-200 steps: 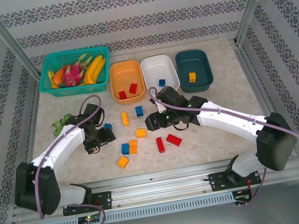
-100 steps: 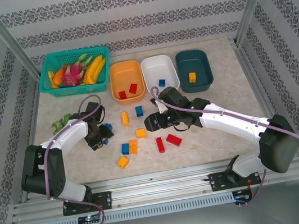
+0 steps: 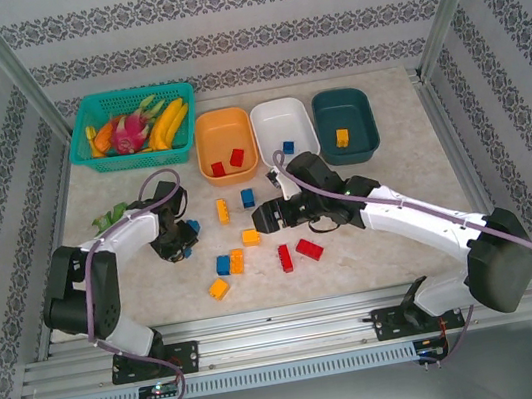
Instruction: Sort the legos into containers by color
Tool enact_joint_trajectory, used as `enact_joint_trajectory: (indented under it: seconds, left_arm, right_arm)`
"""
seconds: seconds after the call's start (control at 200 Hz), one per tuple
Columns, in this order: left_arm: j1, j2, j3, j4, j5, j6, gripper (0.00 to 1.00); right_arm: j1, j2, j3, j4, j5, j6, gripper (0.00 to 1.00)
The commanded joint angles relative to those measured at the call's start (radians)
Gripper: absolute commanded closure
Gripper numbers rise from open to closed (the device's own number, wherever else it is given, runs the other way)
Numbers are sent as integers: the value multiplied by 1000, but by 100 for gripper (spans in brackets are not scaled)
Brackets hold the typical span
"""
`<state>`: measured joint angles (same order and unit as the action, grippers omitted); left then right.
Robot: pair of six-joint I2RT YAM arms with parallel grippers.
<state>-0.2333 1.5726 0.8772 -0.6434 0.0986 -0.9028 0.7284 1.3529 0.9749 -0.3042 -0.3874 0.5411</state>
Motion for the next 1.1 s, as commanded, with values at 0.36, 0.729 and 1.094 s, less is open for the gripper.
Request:
enact_joint_trajectory:
  seconds: [0.36,0.729,1.094]
  left_arm:
    - [-37,-196,185,-150,9,56,75]
    - [-249,319,853,-144,69,183,78]
    - [-312,821,1478,-230,102,227,79]
  right_arm:
    - [-136,-137,9,14,161,130,25]
    - [-357,-164,3,65,282,218,23]
    - [-453,-183,-20,79,270,275,22]
